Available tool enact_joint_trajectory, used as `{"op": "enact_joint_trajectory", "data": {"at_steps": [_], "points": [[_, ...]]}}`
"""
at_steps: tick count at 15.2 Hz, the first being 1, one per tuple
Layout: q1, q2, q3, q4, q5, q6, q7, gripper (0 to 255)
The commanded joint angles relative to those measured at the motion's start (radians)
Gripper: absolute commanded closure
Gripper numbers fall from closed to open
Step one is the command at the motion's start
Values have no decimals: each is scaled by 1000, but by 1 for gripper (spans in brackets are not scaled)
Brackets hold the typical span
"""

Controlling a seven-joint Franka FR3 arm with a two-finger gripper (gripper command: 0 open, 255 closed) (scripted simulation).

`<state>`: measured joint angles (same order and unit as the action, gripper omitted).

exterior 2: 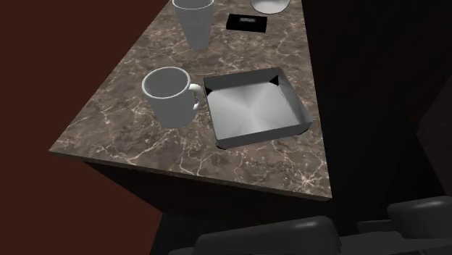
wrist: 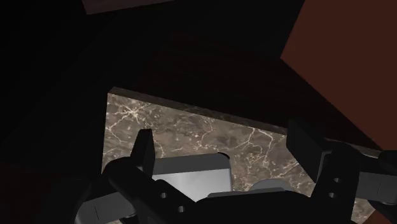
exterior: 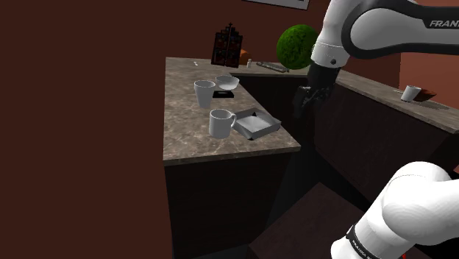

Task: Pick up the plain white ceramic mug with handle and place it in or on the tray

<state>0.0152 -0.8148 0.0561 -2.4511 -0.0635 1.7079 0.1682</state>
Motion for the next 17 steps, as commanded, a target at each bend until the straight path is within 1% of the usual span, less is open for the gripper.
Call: {"op": "enact_joint_trajectory", "data": {"at_steps": [1,5,9,13,17], "points": [[0,0,0,0,0,0,0,0],[9,161,13,60,14,93,8,0],[16,323,27,141,23,166,14,0],[23,484,42,240,29,220,19,0],[30,644,56,359,29,254,24,0]]}}
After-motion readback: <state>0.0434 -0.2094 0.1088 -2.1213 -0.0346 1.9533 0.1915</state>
